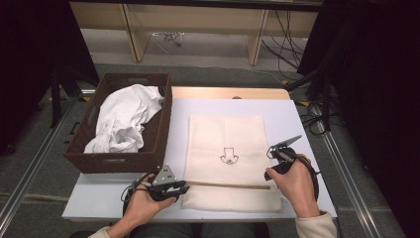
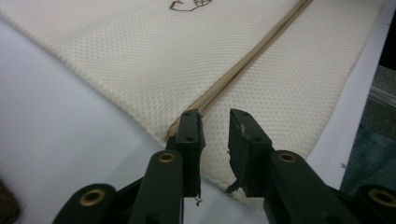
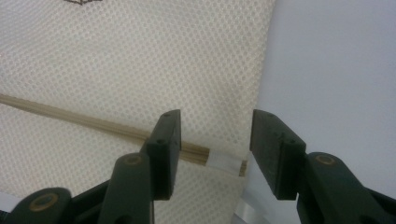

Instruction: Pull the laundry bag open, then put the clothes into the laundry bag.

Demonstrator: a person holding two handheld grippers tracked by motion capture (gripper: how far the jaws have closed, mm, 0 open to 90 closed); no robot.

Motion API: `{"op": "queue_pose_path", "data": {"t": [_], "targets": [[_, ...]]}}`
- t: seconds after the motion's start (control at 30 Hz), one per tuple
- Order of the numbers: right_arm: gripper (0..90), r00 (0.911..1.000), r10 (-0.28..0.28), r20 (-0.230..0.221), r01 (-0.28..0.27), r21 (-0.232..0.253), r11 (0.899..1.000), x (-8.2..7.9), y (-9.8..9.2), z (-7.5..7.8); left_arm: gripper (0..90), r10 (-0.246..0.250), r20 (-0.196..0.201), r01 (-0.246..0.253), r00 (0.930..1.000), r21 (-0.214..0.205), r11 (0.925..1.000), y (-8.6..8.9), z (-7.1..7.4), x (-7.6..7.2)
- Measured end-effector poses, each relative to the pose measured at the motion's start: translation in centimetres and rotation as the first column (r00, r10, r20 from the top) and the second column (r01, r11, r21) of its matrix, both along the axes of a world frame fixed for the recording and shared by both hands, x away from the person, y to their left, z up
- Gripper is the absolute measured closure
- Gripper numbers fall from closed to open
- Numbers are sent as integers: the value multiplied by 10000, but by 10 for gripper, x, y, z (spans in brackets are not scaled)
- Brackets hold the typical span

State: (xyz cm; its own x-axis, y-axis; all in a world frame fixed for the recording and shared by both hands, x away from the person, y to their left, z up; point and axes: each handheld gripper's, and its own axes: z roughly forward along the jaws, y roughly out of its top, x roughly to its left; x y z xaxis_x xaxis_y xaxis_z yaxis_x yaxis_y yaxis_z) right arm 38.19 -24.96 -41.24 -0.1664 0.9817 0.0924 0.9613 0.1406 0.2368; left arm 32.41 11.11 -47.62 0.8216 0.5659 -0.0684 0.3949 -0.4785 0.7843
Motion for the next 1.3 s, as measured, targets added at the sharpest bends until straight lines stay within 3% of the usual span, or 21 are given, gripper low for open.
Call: {"op": "queue_pose_path", "data": {"t": [0.03,0.07,0.1,0.13,0.2,0.33,0.43,0.57,0.63,0.7,0.8,0.87,1.0,1.07,1.13,1.2,1.23,1.27,1.3], "targets": [[534,9995,291,155,-291,18,9996,0,-1,-1,703,-83,38,83,10000,-22,10000,-1,-1,0],[531,9994,314,156,-314,-31,9995,1,-2,-1,692,-107,-63,105,9999,-242,9997,-4,-2,0],[522,10000,-23,47,23,12,10000,0,2,0,679,-242,52,243,9997,-141,9996,-4,-2,0],[512,9992,321,222,-320,-42,9995,0,0,0,668,-246,136,248,9996,-155,9996,-6,-3,0],[509,9989,389,269,-385,-136,9992,0,1,-1,645,-493,69,495,9988,-262,9984,-7,-3,0],[494,9977,534,407,-533,-45,9986,1,3,0,587,-536,252,549,9982,-560,9969,-7,-2,-1],[487,9971,578,504,-580,30,9983,1,6,1,512,-353,418,393,9985,-987,9943,-5,1,-3],[473,9965,652,527,-651,-35,9979,1,7,1,347,516,947,-412,9942,-1091,9932,1,1,-4],[463,9979,400,517,-405,80,9991,1,6,3,278,832,871,-744,9927,-997,9922,3,0,-5],[451,9964,522,671,-522,-25,9986,2,4,4,224,911,964,-811,9912,-1027,9914,4,-2,-5],[442,9953,555,799,-563,79,9984,2,3,6,198,1179,817,-1073,9897,-1230,9866,5,-2,-5],[437,9970,300,708,-313,167,9994,3,6,7,191,1286,716,-1173,9891,-1441,9826,7,-1,-4],[428,9965,437,718,-451,172,9988,5,8,6,184,1569,659,-1451,9854,-1563,9770,9,1,-3],[425,9956,611,713,-625,180,9979,6,9,5,185,1597,845,-1462,9835,-1471,9783,11,2,-2],[423,9952,646,731,-661,182,9976,5,10,5,184,1768,685,-1642,9819,-1594,9735,11,2,-2],[423,9963,544,665,-559,205,9982,5,13,5,185,1591,842,-1448,9837,-1553,9772,12,3,-1],[423,9940,795,751,-812,196,9965,6,14,4,186,1670,854,-1517,9823,-1616,9751,11,3,-2],[423,9951,695,703,-712,225,9972,6,15,4,187,1639,877,-1489,9826,-1561,9765,12,4,-1],[423,9954,698,652,-711,173,9973,7,18,4,189,1745,718,-1609,9820,-1651,9731,12,3,-2]]}}
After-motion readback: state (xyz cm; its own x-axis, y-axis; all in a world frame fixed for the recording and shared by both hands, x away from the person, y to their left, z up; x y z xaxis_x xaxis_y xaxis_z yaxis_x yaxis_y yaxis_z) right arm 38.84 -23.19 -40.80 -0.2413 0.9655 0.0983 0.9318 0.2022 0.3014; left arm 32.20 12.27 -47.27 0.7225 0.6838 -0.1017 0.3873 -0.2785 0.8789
